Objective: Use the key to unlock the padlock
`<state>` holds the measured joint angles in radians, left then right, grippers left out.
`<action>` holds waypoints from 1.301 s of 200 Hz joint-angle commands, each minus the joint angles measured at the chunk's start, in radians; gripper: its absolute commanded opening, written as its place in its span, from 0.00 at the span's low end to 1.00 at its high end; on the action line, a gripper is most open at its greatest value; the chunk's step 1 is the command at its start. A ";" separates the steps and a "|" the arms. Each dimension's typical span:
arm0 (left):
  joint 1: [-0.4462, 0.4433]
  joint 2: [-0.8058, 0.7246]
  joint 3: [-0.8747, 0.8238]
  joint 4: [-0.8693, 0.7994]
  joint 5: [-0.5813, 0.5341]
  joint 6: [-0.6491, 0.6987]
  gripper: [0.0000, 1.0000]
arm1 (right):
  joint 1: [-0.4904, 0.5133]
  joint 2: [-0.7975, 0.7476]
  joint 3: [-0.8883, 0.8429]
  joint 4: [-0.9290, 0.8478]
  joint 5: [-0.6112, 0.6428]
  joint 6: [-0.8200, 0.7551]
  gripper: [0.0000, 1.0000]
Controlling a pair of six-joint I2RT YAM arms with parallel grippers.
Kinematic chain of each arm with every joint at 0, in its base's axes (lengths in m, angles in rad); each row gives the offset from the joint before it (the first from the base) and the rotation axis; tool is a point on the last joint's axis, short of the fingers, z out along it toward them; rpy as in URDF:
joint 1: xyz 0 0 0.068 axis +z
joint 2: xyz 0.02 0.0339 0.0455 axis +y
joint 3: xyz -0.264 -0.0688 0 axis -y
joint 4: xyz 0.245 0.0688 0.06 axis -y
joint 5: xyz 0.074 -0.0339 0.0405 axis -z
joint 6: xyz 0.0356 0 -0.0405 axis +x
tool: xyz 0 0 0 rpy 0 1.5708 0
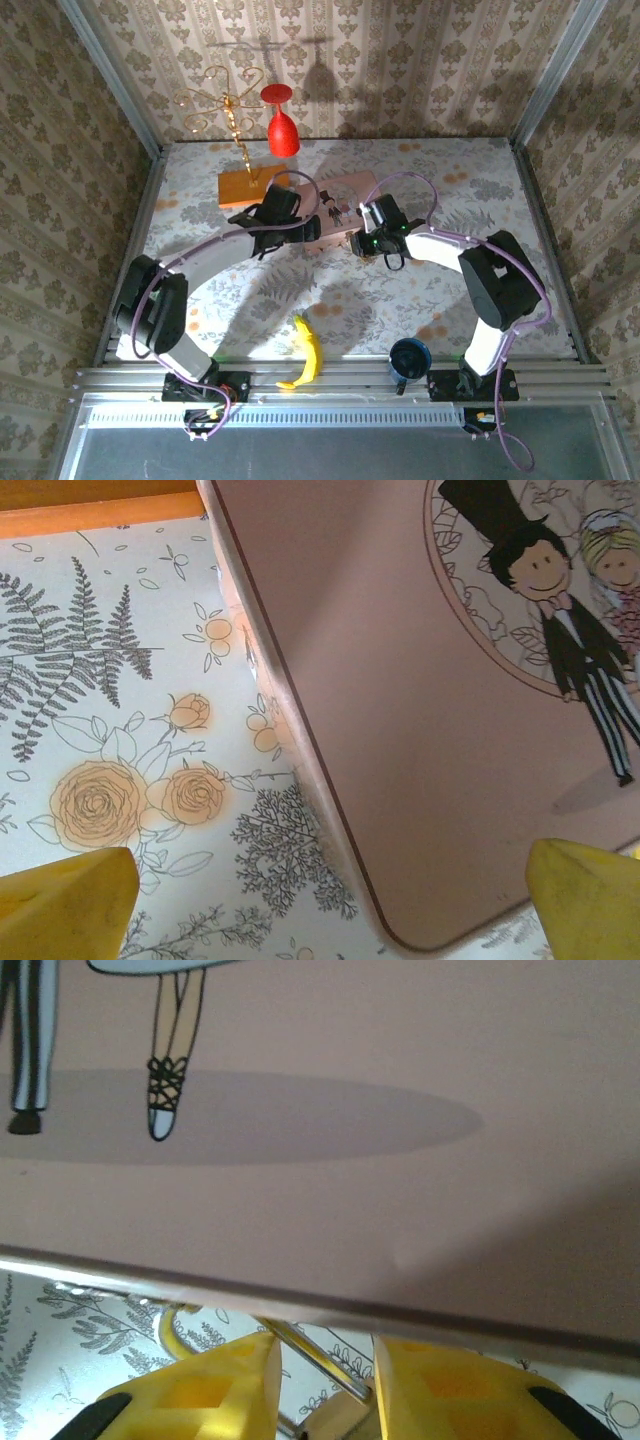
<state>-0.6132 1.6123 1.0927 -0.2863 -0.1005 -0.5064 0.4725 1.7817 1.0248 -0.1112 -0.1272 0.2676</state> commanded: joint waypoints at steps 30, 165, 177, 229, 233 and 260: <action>0.006 0.065 0.059 -0.059 -0.051 0.042 1.00 | 0.006 0.030 0.028 0.045 0.032 0.036 0.28; 0.007 0.099 0.054 -0.065 -0.067 0.033 1.00 | 0.006 -0.009 -0.041 0.126 0.042 0.135 0.04; 0.007 0.100 0.054 -0.068 -0.067 0.032 1.00 | 0.007 -0.016 -0.050 0.137 0.043 0.150 0.02; 0.007 0.096 0.049 -0.083 -0.081 0.035 1.00 | 0.006 -0.046 -0.065 0.136 0.042 0.209 0.00; 0.007 0.097 0.049 -0.084 -0.083 0.035 1.00 | 0.006 -0.050 -0.067 0.139 0.039 0.213 0.00; 0.006 0.103 0.050 -0.095 -0.096 0.041 1.00 | 0.005 -0.077 -0.088 0.144 0.028 0.248 0.00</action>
<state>-0.6136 1.6844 1.1351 -0.3138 -0.1432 -0.4919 0.4808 1.7630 0.9581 0.0162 -0.1230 0.4614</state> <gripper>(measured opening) 0.998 0.047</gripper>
